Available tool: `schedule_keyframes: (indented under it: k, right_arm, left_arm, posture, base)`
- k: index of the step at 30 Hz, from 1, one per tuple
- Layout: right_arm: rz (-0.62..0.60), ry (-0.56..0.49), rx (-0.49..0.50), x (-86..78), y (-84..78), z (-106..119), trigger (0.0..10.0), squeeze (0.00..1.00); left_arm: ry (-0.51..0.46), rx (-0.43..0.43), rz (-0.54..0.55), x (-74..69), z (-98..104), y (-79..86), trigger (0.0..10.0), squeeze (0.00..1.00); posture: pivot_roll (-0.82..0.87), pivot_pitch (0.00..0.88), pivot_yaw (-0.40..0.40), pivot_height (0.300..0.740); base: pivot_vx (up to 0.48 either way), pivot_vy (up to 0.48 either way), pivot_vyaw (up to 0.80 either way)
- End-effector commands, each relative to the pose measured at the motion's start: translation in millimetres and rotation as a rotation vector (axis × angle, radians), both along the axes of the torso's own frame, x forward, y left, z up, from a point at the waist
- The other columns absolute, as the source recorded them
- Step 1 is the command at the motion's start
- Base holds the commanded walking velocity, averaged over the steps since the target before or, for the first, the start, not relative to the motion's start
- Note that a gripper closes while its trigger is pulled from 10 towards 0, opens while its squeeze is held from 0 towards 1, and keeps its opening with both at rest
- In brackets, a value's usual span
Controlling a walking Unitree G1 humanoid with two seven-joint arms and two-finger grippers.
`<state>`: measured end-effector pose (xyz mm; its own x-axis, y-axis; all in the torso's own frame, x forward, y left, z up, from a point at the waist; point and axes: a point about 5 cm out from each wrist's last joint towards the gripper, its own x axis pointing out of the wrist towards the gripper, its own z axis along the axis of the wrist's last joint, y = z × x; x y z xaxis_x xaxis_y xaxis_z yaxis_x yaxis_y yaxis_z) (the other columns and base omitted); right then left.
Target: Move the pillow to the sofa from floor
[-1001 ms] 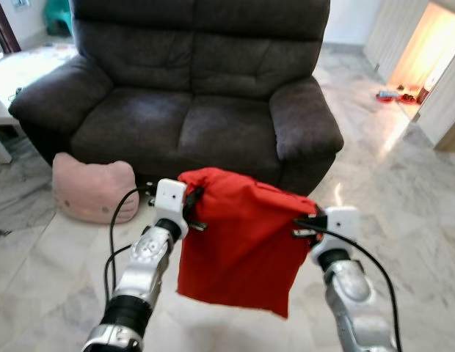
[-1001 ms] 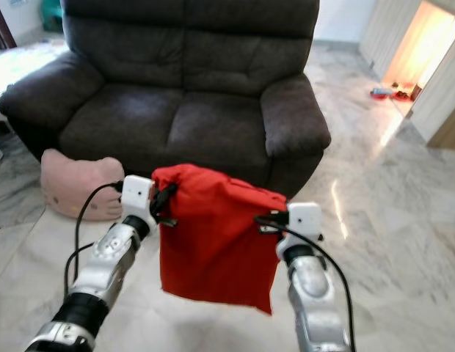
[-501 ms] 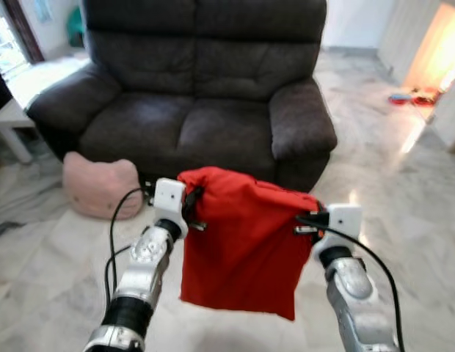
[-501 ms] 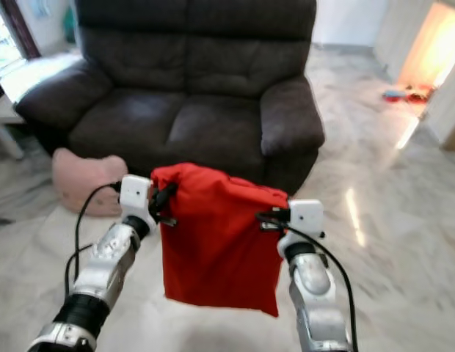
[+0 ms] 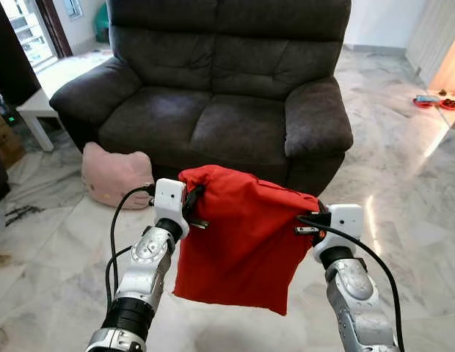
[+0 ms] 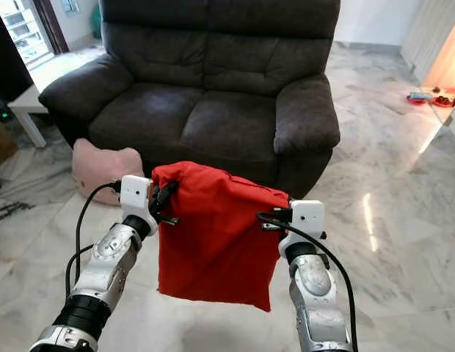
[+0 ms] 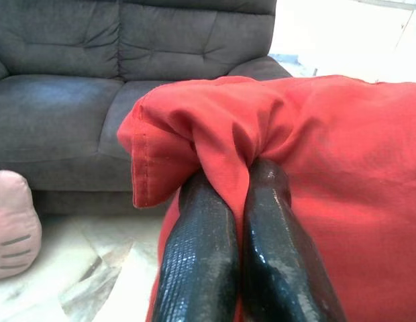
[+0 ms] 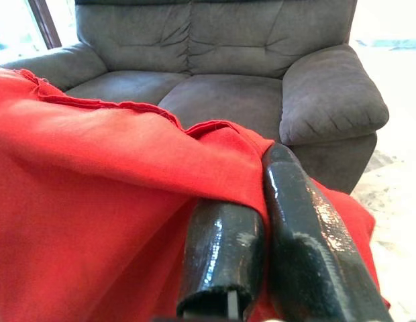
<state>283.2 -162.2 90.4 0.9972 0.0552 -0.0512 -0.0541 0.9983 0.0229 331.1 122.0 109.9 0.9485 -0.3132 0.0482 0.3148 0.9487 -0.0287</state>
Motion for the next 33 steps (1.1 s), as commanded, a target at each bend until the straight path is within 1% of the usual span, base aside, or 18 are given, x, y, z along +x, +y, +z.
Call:
schedule_keyframes:
  k: [1,3,6,8,26,29,32,33]
  right_arm:
    - [0.001,-0.073,0.014,4.9,0.6,16.0,10.0,0.0]
    - [0.001,-0.069,0.011,5.4,0.5,15.7,10.0,0.0]
    - [0.006,-0.068,0.009,6.1,1.4,15.7,10.0,0.0]
    - [0.008,-0.083,0.0,6.0,1.7,17.0,10.0,0.0]
    - [0.016,-0.097,0.01,5.6,5.2,19.6,10.0,0.0]
    - [0.023,-0.099,0.002,5.6,6.3,20.1,10.0,0.0]
    - [0.04,-0.109,-0.034,5.4,7.6,21.3,10.0,0.0]
    - [0.051,-0.115,-0.033,5.0,8.8,22.2,10.0,0.0]
  left_arm:
    - [-0.128,-0.008,-0.006,4.8,27.2,-2.3,10.0,0.0]
    - [-0.129,-0.008,-0.005,4.6,27.1,-2.2,10.0,0.0]
    - [-0.13,-0.008,-0.004,4.6,27.1,-1.9,10.0,0.0]
    - [-0.132,-0.01,-0.004,4.5,27.5,-1.7,10.0,0.0]
    - [-0.142,-0.005,-0.005,5.5,30.8,-2.7,10.0,0.0]
    - [-0.143,-0.005,-0.005,5.6,30.9,-2.9,10.0,0.0]
    - [-0.143,-0.006,-0.005,5.6,30.8,-3.2,10.0,0.0]
    - [-0.143,-0.006,-0.004,5.7,30.9,-3.2,10.0,0.0]
  posture:
    - [-0.05,0.0,-0.04,0.74]
    - [-0.06,0.0,-0.04,0.74]
    - [-0.06,0.0,-0.04,0.74]
    - [-0.06,0.0,-0.039,0.74]
    - [-0.05,0.0,-0.04,0.74]
    - [-0.05,0.0,-0.04,0.74]
    - [-0.05,0.0,-0.041,0.74]
    - [-0.05,0.0,-0.042,0.74]
  base:
    - [0.244,0.0,0.0]
    - [0.249,0.0,0.0]
    - [0.268,0.0,-0.78]
    - [0.289,0.0,0.0]
    - [0.3,0.0,0.0]
    - [0.304,0.0,0.0]
    - [0.301,0.0,0.0]
    - [0.304,0.0,0.63]
